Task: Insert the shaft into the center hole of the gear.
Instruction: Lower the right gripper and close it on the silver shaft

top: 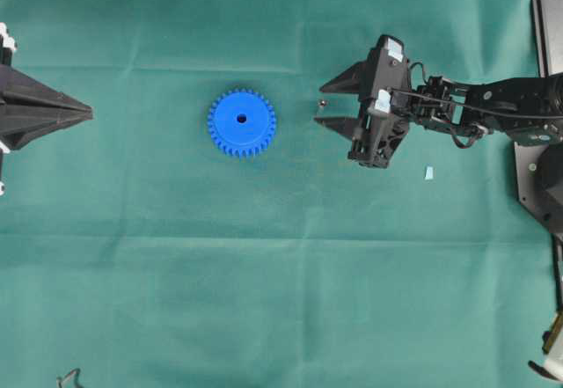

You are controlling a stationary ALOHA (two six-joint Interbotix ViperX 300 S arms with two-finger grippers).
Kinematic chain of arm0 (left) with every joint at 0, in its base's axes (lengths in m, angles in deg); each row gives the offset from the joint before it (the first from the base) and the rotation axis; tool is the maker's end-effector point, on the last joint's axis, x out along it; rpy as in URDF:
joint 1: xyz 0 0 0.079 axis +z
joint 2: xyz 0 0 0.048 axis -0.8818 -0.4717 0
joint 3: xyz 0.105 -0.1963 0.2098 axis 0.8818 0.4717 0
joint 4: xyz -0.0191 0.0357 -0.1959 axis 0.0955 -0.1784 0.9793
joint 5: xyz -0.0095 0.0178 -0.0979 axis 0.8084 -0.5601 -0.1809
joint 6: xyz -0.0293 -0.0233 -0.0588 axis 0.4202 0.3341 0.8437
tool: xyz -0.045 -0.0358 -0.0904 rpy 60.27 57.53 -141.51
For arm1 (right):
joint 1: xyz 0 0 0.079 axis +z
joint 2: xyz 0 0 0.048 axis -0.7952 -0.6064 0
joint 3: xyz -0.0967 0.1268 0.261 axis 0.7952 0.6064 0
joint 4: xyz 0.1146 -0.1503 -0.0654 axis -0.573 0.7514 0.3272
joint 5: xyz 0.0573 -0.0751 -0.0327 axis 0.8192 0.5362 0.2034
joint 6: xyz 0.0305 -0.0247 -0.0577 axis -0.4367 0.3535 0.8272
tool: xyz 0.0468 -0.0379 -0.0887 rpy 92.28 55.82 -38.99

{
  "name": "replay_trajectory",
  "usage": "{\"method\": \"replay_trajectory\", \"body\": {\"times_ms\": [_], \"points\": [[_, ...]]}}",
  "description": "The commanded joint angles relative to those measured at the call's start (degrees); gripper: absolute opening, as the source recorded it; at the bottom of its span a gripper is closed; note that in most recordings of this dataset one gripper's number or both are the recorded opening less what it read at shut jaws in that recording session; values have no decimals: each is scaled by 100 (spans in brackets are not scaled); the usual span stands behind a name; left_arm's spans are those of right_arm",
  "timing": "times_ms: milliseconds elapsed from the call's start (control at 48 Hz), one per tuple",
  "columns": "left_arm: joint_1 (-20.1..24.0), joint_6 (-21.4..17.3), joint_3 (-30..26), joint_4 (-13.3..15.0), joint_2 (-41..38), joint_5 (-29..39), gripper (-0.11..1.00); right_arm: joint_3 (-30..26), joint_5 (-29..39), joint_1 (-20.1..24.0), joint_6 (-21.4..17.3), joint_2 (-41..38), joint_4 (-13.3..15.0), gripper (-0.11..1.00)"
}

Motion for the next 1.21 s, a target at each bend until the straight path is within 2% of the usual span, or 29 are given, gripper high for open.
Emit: {"method": "replay_trajectory", "body": {"times_ms": [0,83,146,500,959,1188], "points": [[9,9,-141,-9,-18,18,0,-62,-26,9,9,62,-9,47],[9,9,-141,-9,-9,26,0,-70,-26,0,9,53,-9,25],[9,9,-141,-9,-18,26,0,-79,-26,0,9,62,-9,16],[9,9,-141,-18,0,88,0,-105,26,9,9,149,0,16],[9,9,-141,-9,18,88,0,-527,1608,0,97,1380,44,16],[9,18,-141,-18,18,97,0,-562,1714,0,88,1354,53,16]]}}
